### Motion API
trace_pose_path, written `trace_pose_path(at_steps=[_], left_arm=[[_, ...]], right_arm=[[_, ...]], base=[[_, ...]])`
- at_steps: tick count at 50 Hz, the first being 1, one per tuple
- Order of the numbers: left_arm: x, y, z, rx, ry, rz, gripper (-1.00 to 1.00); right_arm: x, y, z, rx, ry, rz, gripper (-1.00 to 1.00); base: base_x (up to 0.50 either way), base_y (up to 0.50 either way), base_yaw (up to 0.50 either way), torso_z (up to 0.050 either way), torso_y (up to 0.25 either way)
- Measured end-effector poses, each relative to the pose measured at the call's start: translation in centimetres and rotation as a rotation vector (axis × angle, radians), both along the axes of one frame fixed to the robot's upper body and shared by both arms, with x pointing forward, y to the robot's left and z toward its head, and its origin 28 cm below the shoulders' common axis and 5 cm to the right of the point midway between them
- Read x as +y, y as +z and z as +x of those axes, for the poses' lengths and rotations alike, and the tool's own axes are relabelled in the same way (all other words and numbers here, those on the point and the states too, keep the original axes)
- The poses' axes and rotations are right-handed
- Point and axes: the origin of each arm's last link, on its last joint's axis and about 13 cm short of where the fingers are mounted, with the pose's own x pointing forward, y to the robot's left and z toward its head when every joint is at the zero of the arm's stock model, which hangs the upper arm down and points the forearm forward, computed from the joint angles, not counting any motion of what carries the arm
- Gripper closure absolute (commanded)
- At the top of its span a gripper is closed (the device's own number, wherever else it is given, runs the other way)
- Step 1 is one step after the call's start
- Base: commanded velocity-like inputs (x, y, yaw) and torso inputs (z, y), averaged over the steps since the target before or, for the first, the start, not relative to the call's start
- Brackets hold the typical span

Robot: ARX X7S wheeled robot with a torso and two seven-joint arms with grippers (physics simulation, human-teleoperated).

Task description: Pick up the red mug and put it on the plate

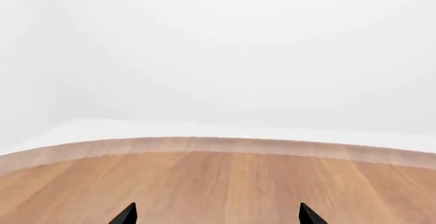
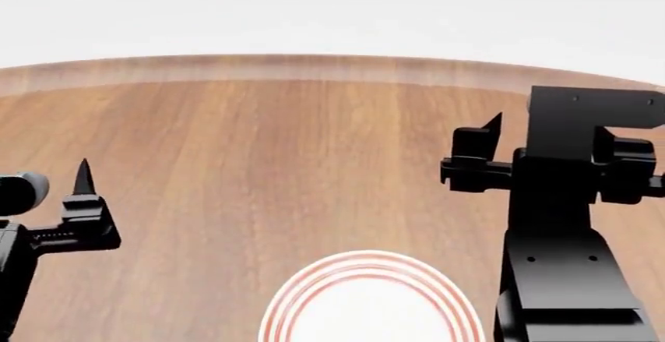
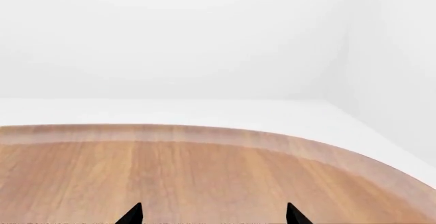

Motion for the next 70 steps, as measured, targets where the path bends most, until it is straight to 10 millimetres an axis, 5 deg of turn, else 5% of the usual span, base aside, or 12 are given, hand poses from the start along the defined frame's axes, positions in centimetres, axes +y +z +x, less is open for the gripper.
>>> trace_pose_path(at_steps=[14, 30, 70], left_arm=[[1.1, -1.1, 1.4, 0.080, 0.403, -0.116, -1.00], [1.9, -2.6, 2.5, 0.226, 0.651, -0.263, -1.00], [2.7, -6.6, 4.2, 0.501, 0.649, -0.506, -1.00]], right_arm=[[0.0, -0.2, 0.1, 0.007, 0.001, -0.001, -1.00], [0.1, -0.4, 0.3, 0.016, -0.001, -0.004, -1.00], [0.3, -1.1, 0.6, 0.041, -0.002, -0.013, -1.00]], base=[[0.00, 0.00, 0.00, 0.000, 0.000], [0.00, 0.00, 0.00, 0.000, 0.000], [0.00, 0.00, 0.00, 0.000, 0.000]])
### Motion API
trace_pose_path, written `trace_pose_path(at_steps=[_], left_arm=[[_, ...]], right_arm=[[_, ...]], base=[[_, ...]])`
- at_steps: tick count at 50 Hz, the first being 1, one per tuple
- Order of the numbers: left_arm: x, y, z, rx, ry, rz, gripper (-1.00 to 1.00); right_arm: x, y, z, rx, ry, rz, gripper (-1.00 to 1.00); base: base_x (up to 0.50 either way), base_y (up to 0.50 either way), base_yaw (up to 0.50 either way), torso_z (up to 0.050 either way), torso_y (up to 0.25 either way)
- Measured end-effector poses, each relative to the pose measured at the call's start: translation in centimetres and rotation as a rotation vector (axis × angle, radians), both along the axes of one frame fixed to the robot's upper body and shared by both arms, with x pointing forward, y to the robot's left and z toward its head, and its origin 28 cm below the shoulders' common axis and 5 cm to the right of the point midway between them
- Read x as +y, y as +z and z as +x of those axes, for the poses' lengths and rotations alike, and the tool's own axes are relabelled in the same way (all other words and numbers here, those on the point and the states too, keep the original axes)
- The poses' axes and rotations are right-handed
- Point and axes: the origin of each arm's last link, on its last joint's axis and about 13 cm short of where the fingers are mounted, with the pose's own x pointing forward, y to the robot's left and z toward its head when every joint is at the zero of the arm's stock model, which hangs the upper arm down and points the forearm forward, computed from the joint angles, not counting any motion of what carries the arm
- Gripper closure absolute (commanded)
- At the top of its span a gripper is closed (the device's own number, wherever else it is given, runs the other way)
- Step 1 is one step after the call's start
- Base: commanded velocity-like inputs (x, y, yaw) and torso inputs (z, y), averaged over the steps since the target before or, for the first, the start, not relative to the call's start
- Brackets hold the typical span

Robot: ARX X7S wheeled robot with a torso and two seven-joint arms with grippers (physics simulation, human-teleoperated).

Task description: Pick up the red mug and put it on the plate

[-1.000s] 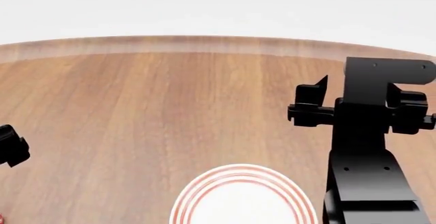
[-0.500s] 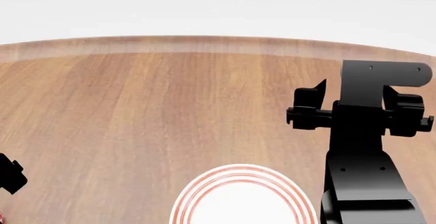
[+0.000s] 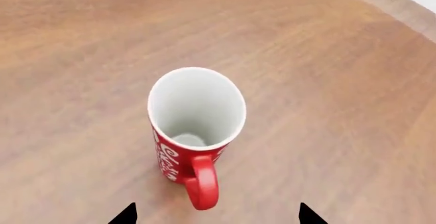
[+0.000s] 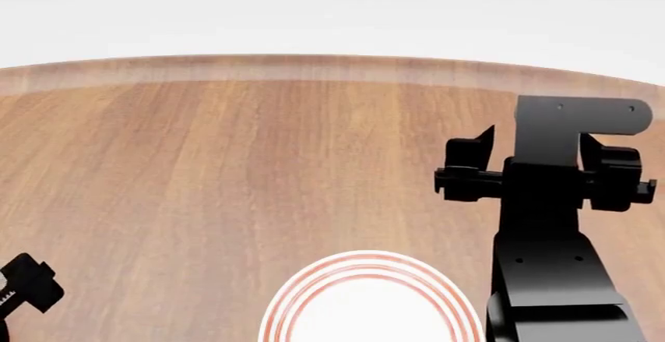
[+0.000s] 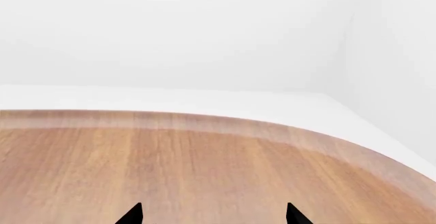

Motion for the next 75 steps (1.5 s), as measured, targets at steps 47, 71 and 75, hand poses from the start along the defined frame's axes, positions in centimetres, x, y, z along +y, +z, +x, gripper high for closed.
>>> trace_pose_path(at_steps=[47, 71, 75], left_arm=[[2.1, -5.0, 2.8, 0.119, -0.032, 0.026, 1.00], [1.8, -3.4, 1.4, 0.016, -0.471, 0.155, 1.00], [1.0, -2.9, 1.3, 0.000, -0.596, 0.184, 1.00]], right_arm=[[0.2, -0.9, 0.1, 0.016, 0.008, -0.002, -1.00], [0.4, -1.0, 0.1, 0.017, 0.013, -0.001, -1.00], [0.4, -1.0, 0.1, 0.017, 0.014, 0.000, -1.00]], base=[[0.00, 0.00, 0.00, 0.000, 0.000], [0.00, 0.00, 0.00, -0.001, 0.000], [0.00, 0.00, 0.00, 0.000, 0.000]])
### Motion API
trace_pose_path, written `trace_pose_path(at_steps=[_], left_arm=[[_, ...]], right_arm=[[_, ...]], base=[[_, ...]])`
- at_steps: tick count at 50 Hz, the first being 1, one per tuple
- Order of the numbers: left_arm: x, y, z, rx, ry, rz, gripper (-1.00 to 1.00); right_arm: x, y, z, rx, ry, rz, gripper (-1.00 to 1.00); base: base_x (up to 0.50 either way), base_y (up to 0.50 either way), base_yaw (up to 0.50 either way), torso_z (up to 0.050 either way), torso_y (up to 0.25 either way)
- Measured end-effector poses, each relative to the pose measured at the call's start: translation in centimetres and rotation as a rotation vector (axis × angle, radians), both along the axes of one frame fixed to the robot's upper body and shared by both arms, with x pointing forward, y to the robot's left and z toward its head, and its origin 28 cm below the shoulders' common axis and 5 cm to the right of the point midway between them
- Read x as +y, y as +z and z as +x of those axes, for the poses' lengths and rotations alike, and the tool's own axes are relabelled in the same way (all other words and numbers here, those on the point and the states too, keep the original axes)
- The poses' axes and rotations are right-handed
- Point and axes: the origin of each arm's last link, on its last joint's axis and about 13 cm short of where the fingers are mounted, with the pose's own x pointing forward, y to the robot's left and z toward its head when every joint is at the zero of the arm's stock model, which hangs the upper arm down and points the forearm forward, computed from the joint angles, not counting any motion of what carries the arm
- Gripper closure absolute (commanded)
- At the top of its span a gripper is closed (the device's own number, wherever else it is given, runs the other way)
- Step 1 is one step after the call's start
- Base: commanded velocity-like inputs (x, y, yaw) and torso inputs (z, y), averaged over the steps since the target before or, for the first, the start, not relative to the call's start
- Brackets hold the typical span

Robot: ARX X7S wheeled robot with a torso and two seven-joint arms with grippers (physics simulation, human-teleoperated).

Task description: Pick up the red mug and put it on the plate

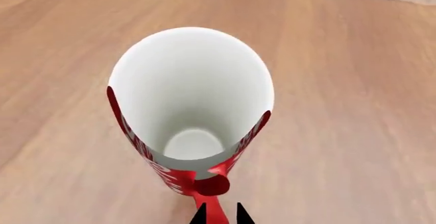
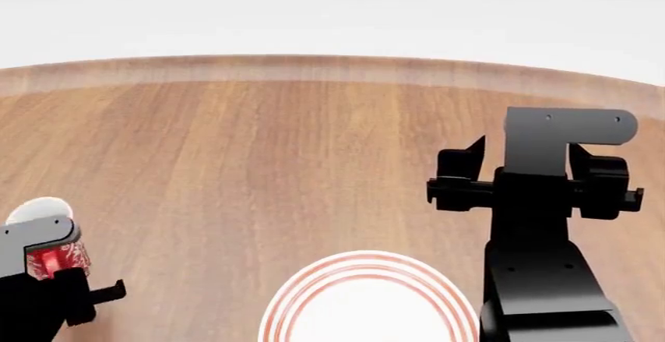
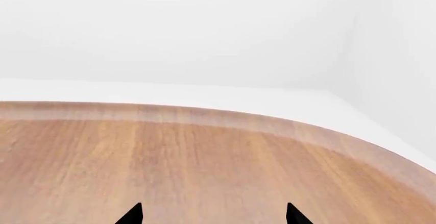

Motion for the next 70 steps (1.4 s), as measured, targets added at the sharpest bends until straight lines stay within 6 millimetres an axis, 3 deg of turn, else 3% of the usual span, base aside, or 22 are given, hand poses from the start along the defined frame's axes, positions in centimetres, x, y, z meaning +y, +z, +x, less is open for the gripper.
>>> trace_pose_path(at_steps=[16, 40, 59, 70], left_arm=[[-3.7, 2.0, 0.8, -0.040, -0.437, 0.036, 1.00], [-9.0, 3.1, 3.3, -0.036, -0.878, 0.037, 1.00], [-13.0, 2.6, 4.1, 0.009, -1.141, -0.001, 1.00], [-13.8, 3.0, 4.2, 0.060, -1.179, 0.015, 1.00]], right_arm=[[0.1, -0.1, 0.1, 0.002, 0.003, 0.001, -1.00], [0.1, 0.3, 0.2, -0.005, 0.004, 0.007, -1.00], [-0.1, 0.4, 0.1, -0.009, 0.000, 0.014, -1.00], [-0.1, 0.2, 0.1, -0.007, 0.001, 0.016, -1.00]], base=[[0.00, 0.00, 0.00, 0.000, 0.000], [0.00, 0.00, 0.00, 0.000, 0.000], [0.00, 0.00, 0.00, 0.000, 0.000], [0.00, 0.00, 0.00, 0.000, 0.000]])
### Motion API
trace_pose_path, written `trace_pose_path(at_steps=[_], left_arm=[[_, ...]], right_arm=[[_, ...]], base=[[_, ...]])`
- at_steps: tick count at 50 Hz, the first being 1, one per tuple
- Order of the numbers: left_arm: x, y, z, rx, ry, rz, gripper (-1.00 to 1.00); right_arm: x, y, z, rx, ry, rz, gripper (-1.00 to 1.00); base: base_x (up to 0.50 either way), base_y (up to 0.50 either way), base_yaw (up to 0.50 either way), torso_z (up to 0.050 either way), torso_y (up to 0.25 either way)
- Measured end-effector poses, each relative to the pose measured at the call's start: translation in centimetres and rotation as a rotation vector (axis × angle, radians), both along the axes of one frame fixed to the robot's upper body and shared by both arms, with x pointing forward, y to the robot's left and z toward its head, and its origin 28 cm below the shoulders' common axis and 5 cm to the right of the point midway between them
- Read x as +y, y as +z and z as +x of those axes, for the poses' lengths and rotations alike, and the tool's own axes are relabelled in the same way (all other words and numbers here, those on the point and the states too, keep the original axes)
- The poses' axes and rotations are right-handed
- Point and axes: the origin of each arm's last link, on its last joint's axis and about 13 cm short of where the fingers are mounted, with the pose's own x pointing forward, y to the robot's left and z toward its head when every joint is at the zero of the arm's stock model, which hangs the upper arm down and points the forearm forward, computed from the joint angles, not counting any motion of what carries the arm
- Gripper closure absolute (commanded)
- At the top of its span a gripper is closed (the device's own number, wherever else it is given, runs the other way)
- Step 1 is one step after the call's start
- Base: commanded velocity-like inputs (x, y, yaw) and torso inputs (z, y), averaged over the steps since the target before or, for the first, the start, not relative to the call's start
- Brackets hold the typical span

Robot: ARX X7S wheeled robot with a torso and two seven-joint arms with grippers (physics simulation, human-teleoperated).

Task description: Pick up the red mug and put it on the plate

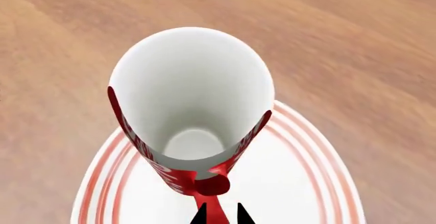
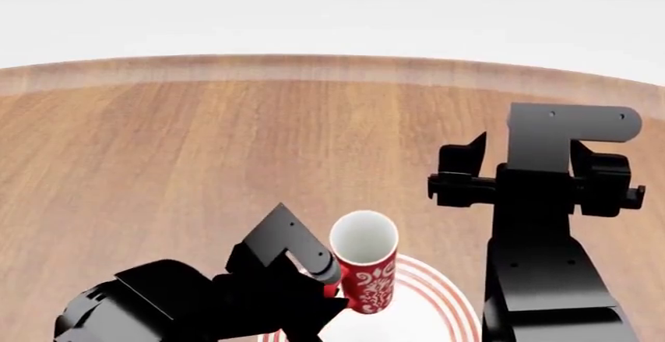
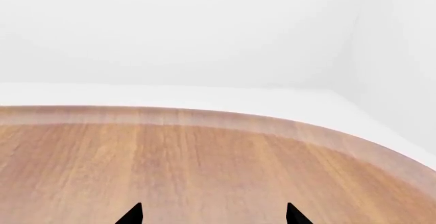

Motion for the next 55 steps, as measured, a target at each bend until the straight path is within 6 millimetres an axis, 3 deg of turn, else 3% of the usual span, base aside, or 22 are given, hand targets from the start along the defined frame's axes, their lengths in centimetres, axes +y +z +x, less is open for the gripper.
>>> trace_pose_path(at_steps=[55], left_arm=[[0.5, -0.7, -1.1, 0.208, -0.031, 0.128, 1.00]], right_arm=[[-0.2, -1.0, -0.1, 0.008, -0.006, 0.002, -1.00]], base=[[0.00, 0.00, 0.00, 0.000, 0.000]])
